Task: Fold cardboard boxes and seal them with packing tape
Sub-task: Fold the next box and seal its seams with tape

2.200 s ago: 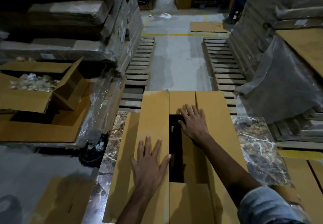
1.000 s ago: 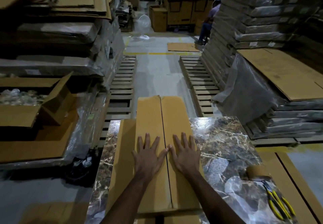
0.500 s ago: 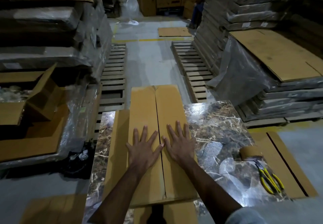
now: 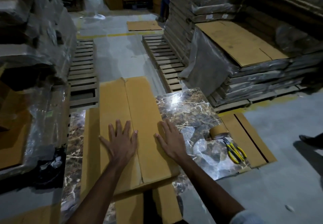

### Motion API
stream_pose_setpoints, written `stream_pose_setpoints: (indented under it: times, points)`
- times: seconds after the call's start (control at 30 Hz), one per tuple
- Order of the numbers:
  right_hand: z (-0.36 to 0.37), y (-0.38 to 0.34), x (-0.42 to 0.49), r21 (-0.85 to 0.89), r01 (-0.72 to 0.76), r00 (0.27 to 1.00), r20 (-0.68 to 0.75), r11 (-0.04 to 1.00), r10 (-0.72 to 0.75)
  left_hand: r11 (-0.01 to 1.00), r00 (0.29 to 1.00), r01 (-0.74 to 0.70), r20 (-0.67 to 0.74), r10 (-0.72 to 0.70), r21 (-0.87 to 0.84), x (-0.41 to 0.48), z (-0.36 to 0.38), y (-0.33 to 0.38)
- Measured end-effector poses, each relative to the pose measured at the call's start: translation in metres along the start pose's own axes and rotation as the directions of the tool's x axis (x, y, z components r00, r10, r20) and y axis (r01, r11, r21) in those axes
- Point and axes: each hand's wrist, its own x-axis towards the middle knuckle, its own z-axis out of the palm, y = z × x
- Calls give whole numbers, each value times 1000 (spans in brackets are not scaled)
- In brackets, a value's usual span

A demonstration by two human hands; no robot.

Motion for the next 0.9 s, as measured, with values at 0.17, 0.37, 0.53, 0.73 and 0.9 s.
stream_pose_setpoints:
  times: [0.17,0.37,0.53,0.73,0.9]
  points:
    - [-32,113,-10,157,-164,965,-177,974,191,999,1000,10,-21,-11,-44,-8,5,31]
    - [-77,253,-27,292,-375,794,-388,880,467,998,988,-36,-152,28,-51,-5,7,120]
    - [-78,333,-35,168,-461,834,-253,871,490,936,953,-299,-105,284,-187,7,46,252]
    - [-60,369,-29,-122,-490,868,18,863,495,896,885,-285,266,383,-341,8,117,376]
    - [-52,377,-19,-205,-462,879,22,863,476,930,850,-213,413,327,-299,16,157,424]
